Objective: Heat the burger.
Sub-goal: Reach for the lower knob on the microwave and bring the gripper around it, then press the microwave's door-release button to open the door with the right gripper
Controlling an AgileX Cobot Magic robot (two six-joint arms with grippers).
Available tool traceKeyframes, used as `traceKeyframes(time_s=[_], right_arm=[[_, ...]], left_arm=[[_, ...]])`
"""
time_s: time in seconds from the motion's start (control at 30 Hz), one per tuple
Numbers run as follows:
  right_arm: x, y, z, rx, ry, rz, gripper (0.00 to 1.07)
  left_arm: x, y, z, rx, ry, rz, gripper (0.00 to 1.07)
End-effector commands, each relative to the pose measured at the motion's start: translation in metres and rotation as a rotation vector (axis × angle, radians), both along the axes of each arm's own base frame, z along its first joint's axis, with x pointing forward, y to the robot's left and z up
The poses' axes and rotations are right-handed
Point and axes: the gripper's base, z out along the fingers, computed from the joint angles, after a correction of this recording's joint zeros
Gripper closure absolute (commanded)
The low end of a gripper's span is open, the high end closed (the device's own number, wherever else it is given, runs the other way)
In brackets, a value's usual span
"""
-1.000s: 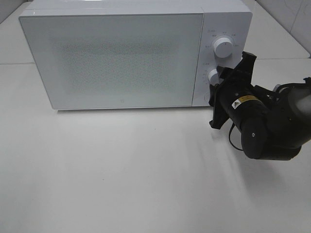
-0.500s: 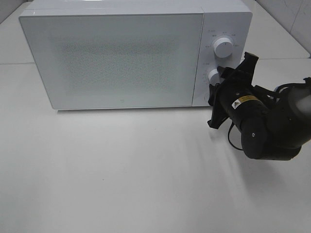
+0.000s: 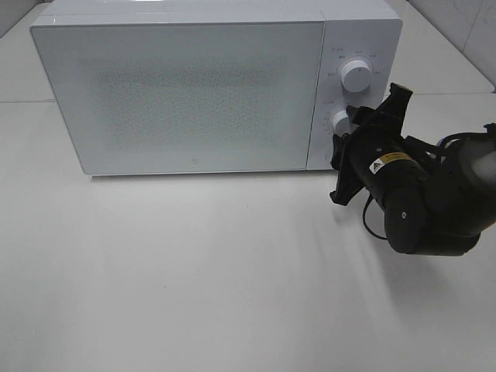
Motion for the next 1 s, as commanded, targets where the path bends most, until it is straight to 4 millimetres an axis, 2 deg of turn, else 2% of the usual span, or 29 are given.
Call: traceKeyframes(time_s=[0.03, 0.1, 0.2, 0.27, 0.43, 1.0], right_arm=[[0.0069, 0.0044, 0.0140, 0.019, -0.111, 0.025, 0.57], [0.0069, 0.0044, 0.0140, 0.020, -0.111, 0.025, 0.50], [0.0069, 0.0044, 0.0140, 0.020, -0.111, 0.025, 0.48], [0.0044, 0.0027, 0.0120, 0.016, -0.102, 0.022, 0.43], [0.0021, 0.0011, 0.0102, 0.012, -0.094, 0.018, 0.37], [0.0013, 0.0026, 0.0132, 0.021, -0.106, 0.028, 0.35]], left_arm=[[-0.0015, 0.0000, 0.0002, -0.004, -0.028, 0.006, 0.06], [-0.0015, 0.0000, 0.0002, -0.004, -0.028, 0.006, 0.06], [-0.0015, 0.0000, 0.0002, -0.004, -0.028, 0.006, 0.06], [-0.0015, 0.0000, 0.0002, -0.004, -0.028, 0.006, 0.06], [-0.0015, 0.0000, 0.0002, -0.004, -0.028, 0.006, 0.06], [-0.0015, 0.0000, 0.0002, -0.004, -0.028, 0.006, 0.06]])
